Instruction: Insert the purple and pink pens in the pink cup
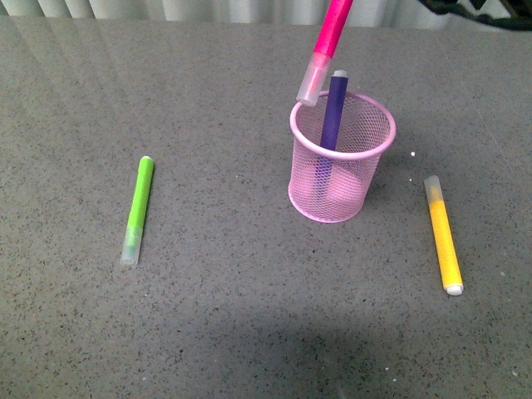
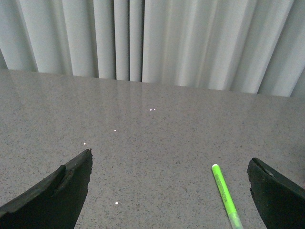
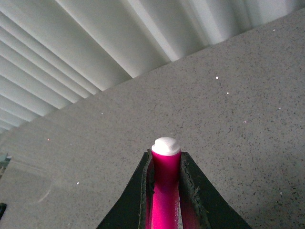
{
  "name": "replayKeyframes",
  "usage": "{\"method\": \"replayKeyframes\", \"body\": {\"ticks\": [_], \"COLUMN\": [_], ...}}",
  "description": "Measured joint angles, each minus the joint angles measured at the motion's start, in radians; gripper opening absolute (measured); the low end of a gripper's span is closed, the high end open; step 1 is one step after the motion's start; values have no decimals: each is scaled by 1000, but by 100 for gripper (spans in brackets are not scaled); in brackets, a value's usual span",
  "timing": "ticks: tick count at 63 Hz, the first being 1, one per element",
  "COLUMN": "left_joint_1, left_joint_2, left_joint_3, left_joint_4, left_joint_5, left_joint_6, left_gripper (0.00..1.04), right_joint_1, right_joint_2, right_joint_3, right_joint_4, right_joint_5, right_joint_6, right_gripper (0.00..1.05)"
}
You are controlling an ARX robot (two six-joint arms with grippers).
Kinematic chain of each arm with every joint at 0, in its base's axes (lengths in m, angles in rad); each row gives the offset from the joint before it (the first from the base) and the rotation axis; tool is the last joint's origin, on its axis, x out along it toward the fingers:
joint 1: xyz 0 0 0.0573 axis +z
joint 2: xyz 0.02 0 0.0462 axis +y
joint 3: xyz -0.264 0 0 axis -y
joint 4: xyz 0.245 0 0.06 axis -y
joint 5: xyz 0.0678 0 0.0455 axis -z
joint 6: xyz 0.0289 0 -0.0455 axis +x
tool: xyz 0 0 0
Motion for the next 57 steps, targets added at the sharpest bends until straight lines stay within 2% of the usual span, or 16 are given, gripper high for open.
{"method": "replayKeyframes", "body": {"ticks": [28,46,48,53,57], "left_joint_1": [0,0,0,0,0], "left_joint_2": [0,0,0,0,0], "left_joint_3": [0,0,0,0,0], "left_joint_4": [0,0,0,0,0], "left_joint_5": [0,0,0,0,0], "left_joint_6": [0,0,0,0,0], "left_gripper": [97,97,97,97,97], "right_joint_1": [-42,-56,-60,-63,-63], "right_joint_2": [83,89,89,84,77], "right_joint_3": [-92,-131,-139,-159,-169], "right_joint_4": [212,265,273,284,292], "right_joint_5": [24,15,6,-16,-32], "right_joint_6": [61,67,67,72,75], "right_gripper": [8,8,12,33,46]}}
